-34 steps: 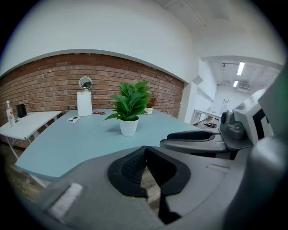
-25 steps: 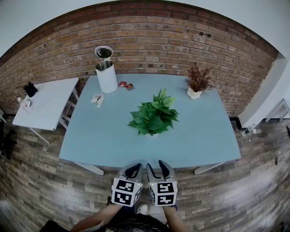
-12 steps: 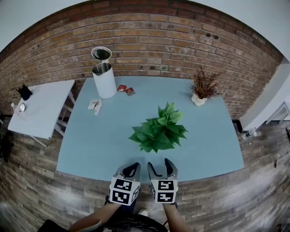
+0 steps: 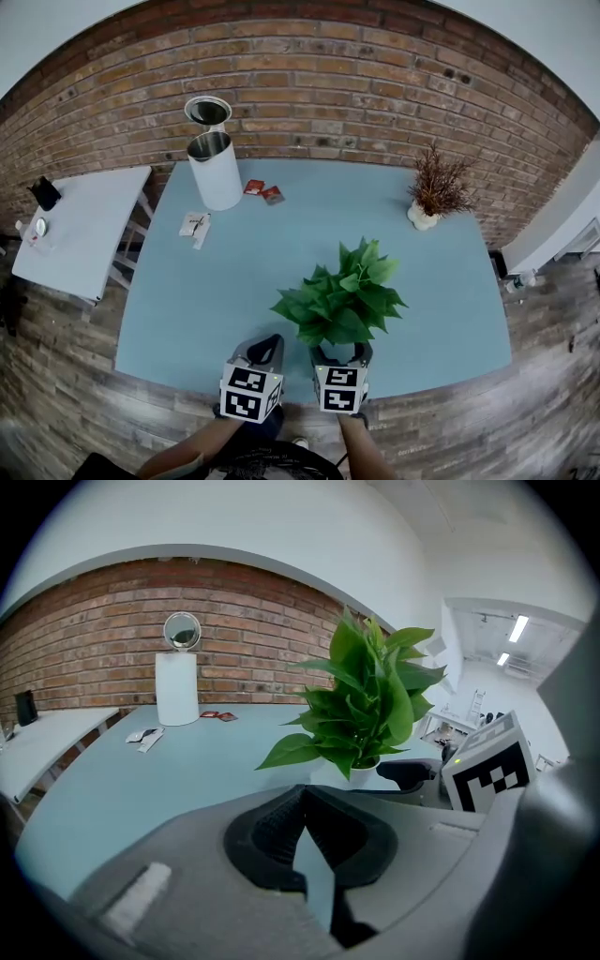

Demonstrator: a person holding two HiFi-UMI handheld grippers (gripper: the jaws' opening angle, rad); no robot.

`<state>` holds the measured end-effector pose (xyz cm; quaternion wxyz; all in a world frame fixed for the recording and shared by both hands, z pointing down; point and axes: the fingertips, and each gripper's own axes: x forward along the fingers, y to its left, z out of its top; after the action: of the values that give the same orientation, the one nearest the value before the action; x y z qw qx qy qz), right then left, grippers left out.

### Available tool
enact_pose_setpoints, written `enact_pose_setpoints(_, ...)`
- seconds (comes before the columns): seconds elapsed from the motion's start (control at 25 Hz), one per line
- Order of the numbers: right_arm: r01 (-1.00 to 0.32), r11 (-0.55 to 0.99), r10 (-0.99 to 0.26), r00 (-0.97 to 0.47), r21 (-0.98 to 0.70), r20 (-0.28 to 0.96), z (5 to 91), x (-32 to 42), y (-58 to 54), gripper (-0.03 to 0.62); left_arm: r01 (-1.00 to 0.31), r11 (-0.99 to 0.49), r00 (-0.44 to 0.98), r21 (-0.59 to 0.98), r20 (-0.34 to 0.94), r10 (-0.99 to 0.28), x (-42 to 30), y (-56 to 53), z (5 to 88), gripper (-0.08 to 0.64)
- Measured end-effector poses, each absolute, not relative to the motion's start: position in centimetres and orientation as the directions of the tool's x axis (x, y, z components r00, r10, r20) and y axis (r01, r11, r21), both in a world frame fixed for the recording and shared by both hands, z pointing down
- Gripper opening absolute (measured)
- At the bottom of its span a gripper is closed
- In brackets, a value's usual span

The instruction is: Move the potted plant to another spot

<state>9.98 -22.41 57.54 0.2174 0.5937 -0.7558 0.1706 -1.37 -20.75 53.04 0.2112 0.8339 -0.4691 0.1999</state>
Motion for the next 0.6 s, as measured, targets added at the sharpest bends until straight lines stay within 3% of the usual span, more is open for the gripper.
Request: enact_pose_setpoints(0.6, -0.971, 0.239, -0.812, -0.189, 0.019, 0.552, 59.3, 9.4, -26.1, 0.425, -0.862, -0.477, 0.483, 0.172, 0.561, -0.672, -1.9, -23.7, 54.5, 0.002)
